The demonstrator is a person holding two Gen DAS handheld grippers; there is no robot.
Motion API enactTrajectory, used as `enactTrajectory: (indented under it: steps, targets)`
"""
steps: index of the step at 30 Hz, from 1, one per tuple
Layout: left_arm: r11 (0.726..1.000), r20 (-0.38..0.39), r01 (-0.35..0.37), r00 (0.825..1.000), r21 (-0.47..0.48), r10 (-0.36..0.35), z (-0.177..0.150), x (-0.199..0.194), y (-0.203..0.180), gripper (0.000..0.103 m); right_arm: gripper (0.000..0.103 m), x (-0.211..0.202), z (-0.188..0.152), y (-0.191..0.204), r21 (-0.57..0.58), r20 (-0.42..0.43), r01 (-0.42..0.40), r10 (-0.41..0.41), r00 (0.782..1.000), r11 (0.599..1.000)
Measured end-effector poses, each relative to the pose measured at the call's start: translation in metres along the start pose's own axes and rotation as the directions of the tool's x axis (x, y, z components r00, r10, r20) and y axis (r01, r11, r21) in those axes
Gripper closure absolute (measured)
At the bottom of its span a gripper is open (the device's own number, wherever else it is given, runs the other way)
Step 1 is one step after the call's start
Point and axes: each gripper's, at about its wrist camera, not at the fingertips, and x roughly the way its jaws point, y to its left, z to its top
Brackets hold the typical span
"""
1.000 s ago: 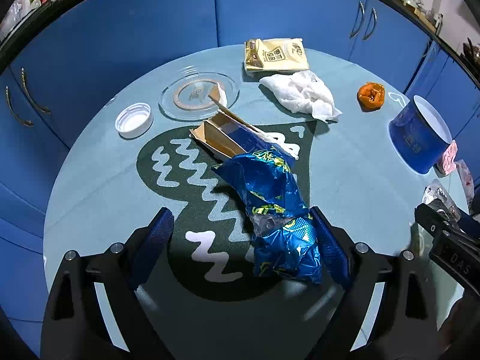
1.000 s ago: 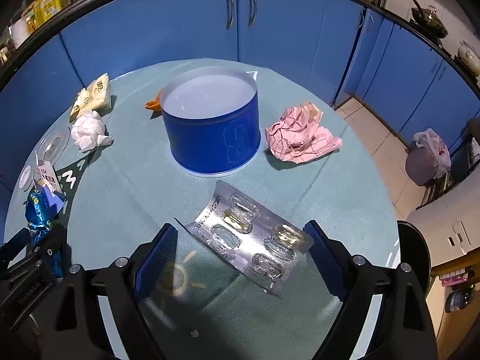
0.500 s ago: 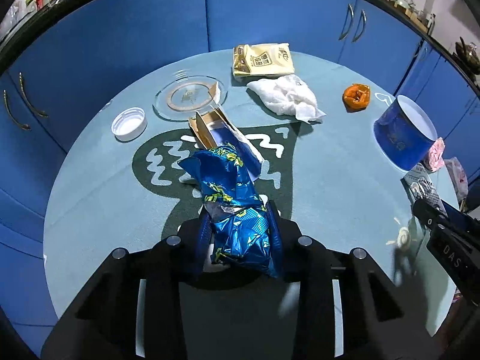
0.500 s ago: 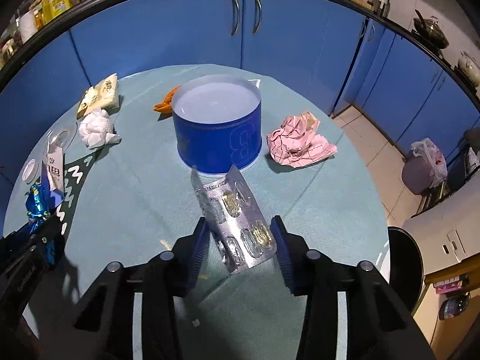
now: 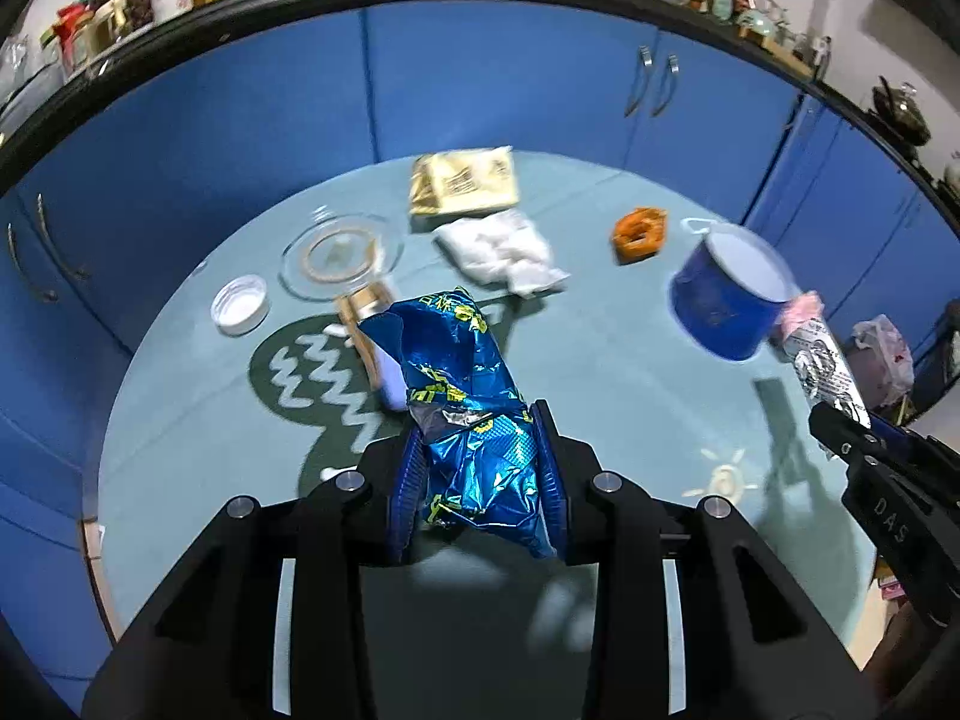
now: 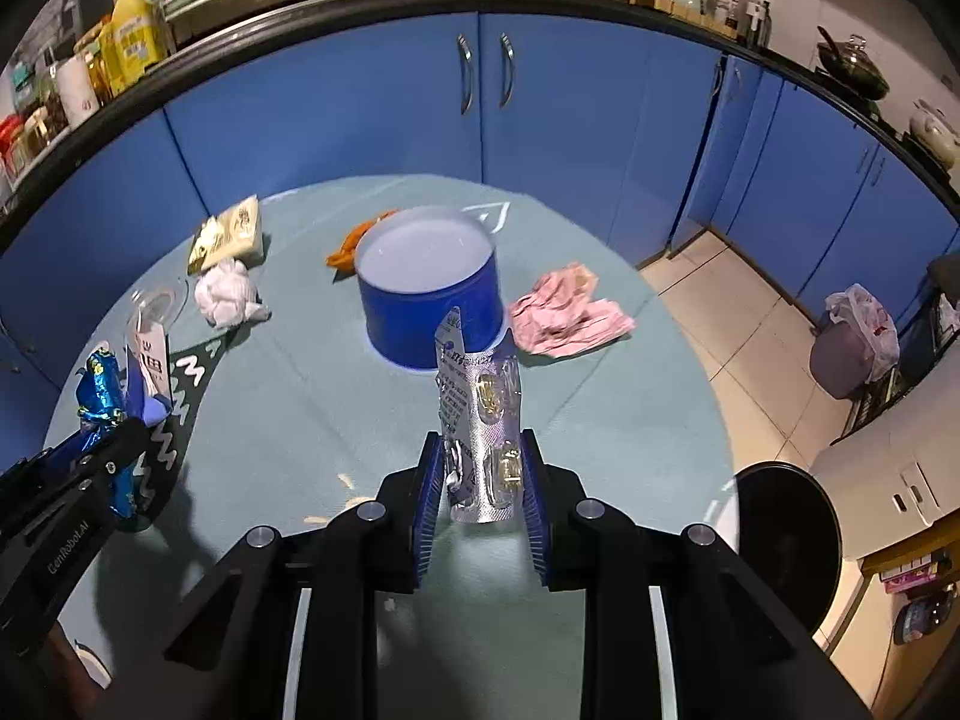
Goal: Collect trash
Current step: 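Carry the blister pack and blue wrapper with both grippers over the bin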
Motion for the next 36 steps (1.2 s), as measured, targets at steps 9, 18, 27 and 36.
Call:
enactTrajectory:
  steps: [9, 18, 27, 36]
  targets:
    - [0.996, 0.04, 0.053, 0.998, 0.075, -0.056, 0.008, -0.017, -0.048, 0.068, 0.078, -0.023, -0.002, -0.039, 0.067, 0.038, 0.034, -0.037, 0.999, 0.997]
    - [0.985, 0.049, 0.092, 0.994, 0.145, -0.1, 0.006, -0.03, -0.1, 0.068, 0.078, -0.043, -0.014, -0.092, 0.151, 0.061, 0.07, -0.08, 0.995, 0.986]
    - [0.962, 0.05, 0.137, 0.987, 0.235, -0.152, 0.002, -0.04, -0.166, 0.068, 0.078, -0.057, -0.029, -0.152, 0.246, 0.062, 0.109, -0.128, 0.99, 0.963]
    - [0.939, 0.041, 0.16, 0.983, 0.304, -0.181, -0.002, -0.044, -0.211, 0.068, 0.078, -0.065, -0.039, -0.193, 0.313, 0.058, 0.132, -0.158, 0.986, 0.94]
